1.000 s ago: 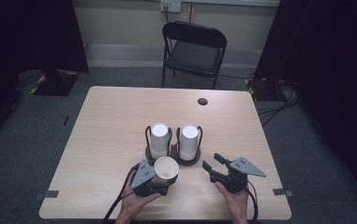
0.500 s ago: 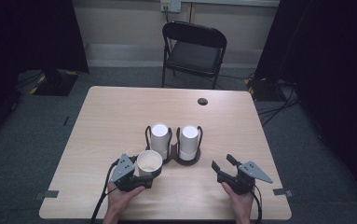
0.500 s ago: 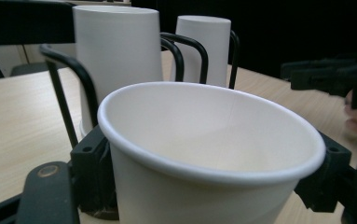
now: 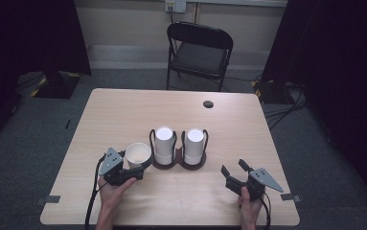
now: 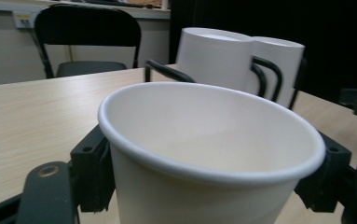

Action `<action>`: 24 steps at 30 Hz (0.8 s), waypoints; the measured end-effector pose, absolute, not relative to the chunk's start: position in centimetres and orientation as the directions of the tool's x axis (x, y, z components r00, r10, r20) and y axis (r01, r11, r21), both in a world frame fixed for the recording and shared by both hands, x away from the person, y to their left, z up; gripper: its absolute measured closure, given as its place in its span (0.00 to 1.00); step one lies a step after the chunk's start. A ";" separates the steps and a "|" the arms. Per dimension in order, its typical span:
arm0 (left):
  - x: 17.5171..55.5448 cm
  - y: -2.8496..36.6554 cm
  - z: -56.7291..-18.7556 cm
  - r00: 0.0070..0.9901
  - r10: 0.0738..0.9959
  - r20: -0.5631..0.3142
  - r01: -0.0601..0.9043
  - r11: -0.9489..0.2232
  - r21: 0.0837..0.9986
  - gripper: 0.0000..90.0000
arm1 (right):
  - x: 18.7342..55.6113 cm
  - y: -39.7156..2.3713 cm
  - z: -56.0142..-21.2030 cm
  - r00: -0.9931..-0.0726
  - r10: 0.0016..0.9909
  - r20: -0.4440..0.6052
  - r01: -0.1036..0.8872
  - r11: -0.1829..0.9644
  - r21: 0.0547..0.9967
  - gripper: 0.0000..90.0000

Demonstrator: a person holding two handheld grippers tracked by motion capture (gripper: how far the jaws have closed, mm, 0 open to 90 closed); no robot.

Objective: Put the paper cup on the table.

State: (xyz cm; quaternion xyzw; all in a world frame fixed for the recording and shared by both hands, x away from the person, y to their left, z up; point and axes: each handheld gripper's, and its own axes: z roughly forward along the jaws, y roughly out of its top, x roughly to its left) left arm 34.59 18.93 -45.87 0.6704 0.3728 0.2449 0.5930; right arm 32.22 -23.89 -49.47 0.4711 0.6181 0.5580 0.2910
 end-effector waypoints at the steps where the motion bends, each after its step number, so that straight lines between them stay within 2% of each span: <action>1: 34.7 19.0 -45.9 0.593 0.797 -0.116 0.209 -0.014 0.978 0.25 | 32.2 -23.8 -49.5 -0.372 0.914 0.160 0.267 -0.060 0.962 0.22; 6: 35.2 19.3 -45.5 0.583 0.808 -0.088 0.199 -0.037 0.979 0.25 | 32.0 -23.2 -49.5 -0.332 0.937 0.109 0.261 -0.019 0.965 0.22; 11: 35.6 19.7 -45.0 0.537 0.840 -0.081 0.198 -0.031 0.980 0.25 | 31.9 -23.2 -49.5 -0.329 0.939 0.098 0.248 -0.014 0.969 0.17; 24: 37.2 20.8 -43.9 0.465 0.885 -0.029 0.172 -0.058 0.983 0.25 | 31.6 -23.0 -49.5 -0.348 0.934 0.079 0.230 0.003 0.973 0.17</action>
